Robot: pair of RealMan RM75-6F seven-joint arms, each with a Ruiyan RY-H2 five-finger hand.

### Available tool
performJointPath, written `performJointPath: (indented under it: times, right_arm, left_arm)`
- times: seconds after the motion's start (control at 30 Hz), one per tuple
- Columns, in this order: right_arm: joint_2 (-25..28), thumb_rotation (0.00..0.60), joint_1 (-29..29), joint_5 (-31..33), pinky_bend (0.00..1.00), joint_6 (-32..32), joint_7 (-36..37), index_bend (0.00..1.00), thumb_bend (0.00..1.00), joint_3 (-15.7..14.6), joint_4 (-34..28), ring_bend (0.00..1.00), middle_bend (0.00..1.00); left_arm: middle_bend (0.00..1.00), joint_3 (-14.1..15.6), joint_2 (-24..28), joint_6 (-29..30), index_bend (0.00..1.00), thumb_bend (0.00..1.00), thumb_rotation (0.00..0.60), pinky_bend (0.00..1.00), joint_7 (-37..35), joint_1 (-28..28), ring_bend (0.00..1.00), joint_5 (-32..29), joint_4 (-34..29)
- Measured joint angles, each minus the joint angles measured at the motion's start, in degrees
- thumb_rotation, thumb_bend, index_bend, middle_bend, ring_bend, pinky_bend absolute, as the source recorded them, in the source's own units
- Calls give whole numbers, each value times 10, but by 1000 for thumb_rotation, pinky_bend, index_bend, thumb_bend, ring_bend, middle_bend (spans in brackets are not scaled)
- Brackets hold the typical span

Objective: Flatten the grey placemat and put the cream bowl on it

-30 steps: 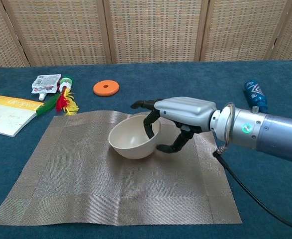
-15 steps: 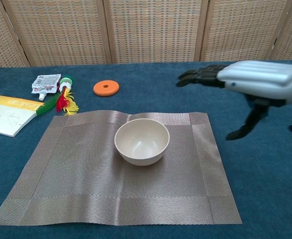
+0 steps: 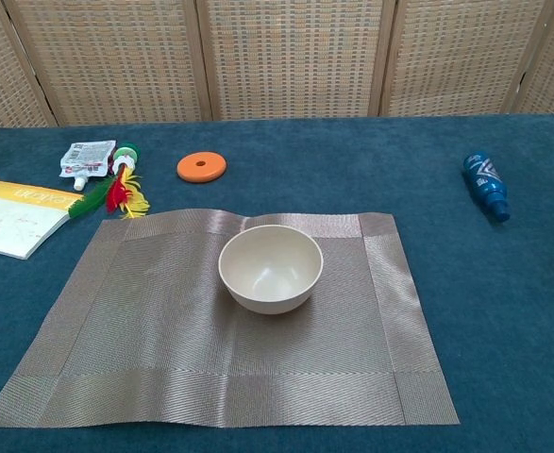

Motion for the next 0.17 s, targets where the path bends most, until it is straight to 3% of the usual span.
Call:
performJointPath:
  times: [0.17]
  right_arm:
    - [-6,600,-39,11,0,26,27,0,0,-2,5,0,0]
  left_arm:
    - [0,13,0,19,0,0,600,0,-15,20,0,19,8]
